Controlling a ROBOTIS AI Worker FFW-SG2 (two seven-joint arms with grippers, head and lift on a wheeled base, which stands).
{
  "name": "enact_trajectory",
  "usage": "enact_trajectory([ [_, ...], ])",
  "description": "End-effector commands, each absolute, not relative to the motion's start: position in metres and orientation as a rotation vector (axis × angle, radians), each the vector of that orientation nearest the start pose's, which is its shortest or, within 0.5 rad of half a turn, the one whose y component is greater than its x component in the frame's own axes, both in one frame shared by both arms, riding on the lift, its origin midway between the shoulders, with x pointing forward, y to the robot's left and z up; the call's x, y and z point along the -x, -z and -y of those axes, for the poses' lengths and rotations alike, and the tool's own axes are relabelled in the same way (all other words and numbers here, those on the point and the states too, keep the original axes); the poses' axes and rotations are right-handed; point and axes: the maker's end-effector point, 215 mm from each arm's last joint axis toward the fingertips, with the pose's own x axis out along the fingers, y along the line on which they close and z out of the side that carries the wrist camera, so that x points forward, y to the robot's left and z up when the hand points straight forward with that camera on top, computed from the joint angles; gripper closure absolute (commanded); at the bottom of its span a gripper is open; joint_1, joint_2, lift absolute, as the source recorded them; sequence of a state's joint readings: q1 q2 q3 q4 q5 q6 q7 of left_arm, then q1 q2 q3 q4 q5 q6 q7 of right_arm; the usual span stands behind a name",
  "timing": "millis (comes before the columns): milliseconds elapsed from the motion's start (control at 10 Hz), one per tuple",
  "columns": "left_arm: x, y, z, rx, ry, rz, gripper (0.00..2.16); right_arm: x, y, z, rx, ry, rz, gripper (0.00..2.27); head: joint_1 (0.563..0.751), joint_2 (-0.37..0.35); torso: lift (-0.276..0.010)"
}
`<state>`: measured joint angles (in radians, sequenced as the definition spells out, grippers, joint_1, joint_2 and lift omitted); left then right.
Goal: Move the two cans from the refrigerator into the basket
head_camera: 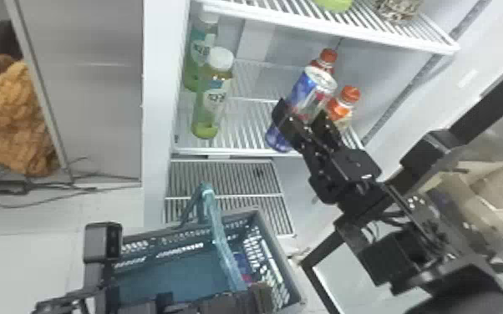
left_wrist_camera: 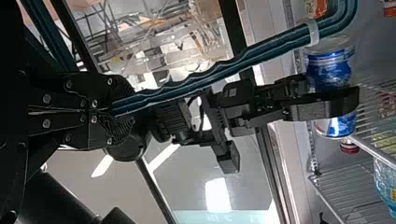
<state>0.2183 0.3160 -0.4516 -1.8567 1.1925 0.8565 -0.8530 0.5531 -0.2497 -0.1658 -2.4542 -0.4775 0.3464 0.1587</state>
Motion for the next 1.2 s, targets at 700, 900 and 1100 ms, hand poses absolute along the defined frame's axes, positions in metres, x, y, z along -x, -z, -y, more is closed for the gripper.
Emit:
enact_trajectory([
  [700, -0.215, 0.308, 0.089, 1.232, 1.555, -0.731, 1.16, -0.355, 0.292, 0.177, -0.233, -0.413, -0.353, 0.94, 0.695, -0.350, -0.276],
  [900, -0.215, 0.309, 0.089, 1.234, 1.553, -0.731, 1.16, -0.336, 0.311, 0.168, -0.231, -0.426, -0.453, 0.94, 0.695, -0.350, -0.276],
  [1100, -0.214, 0.309, 0.089, 1.234, 1.553, -0.734, 1.16, -0.321, 0.327, 0.173, -0.200, -0.411, -0.545, 0.94, 0.695, -0.350, -0.276],
])
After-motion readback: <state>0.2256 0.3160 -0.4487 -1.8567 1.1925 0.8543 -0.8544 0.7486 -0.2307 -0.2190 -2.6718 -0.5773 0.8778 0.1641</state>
